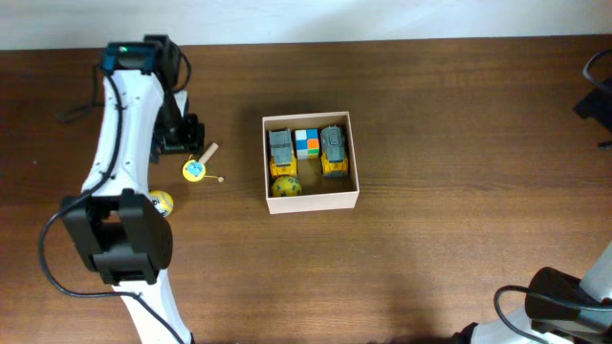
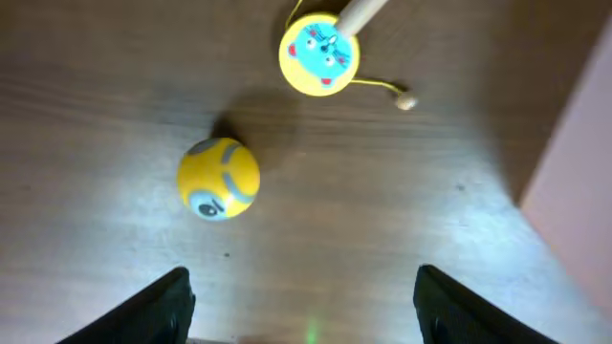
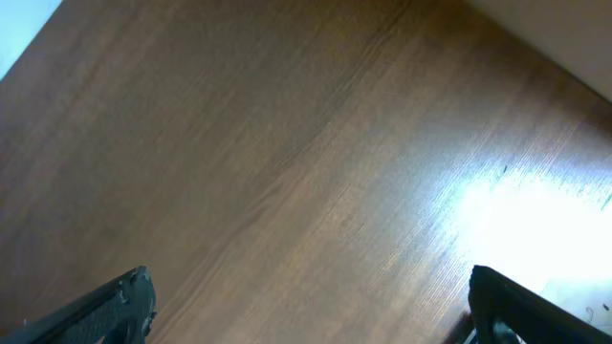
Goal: Pack container
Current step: 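Raise the left gripper and move it toward the rattle, then lower the left gripper over the yellow minion ball left of the box, then close the left gripper on the minion ball and lift it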
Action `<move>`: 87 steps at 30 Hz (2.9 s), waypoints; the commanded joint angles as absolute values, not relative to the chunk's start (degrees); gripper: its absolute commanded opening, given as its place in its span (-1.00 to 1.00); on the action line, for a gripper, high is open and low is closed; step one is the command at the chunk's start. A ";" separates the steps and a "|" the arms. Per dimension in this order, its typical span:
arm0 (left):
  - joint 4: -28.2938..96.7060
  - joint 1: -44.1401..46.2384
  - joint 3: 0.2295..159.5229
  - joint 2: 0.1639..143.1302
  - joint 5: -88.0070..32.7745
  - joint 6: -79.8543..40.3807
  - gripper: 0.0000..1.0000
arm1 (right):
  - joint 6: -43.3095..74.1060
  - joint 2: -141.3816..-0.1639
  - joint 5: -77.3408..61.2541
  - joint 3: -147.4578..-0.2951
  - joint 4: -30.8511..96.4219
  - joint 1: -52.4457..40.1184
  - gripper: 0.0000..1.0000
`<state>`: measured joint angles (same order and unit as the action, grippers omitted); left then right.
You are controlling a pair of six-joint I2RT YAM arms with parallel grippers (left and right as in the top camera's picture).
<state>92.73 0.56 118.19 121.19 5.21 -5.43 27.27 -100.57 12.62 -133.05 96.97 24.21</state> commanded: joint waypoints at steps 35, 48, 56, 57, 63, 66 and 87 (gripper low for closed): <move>71.96 -6.72 91.90 120.20 8.97 -4.19 0.57 | 27.94 -100.88 13.56 -132.90 97.30 24.40 0.98; 71.68 -7.79 91.31 120.20 8.84 -4.23 0.57 | 27.94 -100.88 13.56 -132.90 97.30 24.40 0.98; 67.79 -7.79 86.74 120.20 8.84 -4.23 0.57 | 27.94 -100.88 13.56 -132.90 97.30 24.40 0.98; 67.46 -7.79 86.35 120.20 8.84 -4.23 0.57 | 27.94 -100.88 13.56 -132.90 97.30 24.40 0.98; 67.13 -7.79 86.19 120.20 8.38 -4.23 0.40 | 27.94 -100.88 13.56 -132.90 97.30 24.40 0.98; 66.83 -7.79 86.19 120.20 7.09 -4.23 0.15 | 27.94 -100.88 13.56 -132.90 97.30 24.40 0.98; 75.18 -6.81 101.49 120.18 -0.93 -4.21 -0.22 | 27.94 -100.88 13.56 -132.90 97.30 24.40 0.98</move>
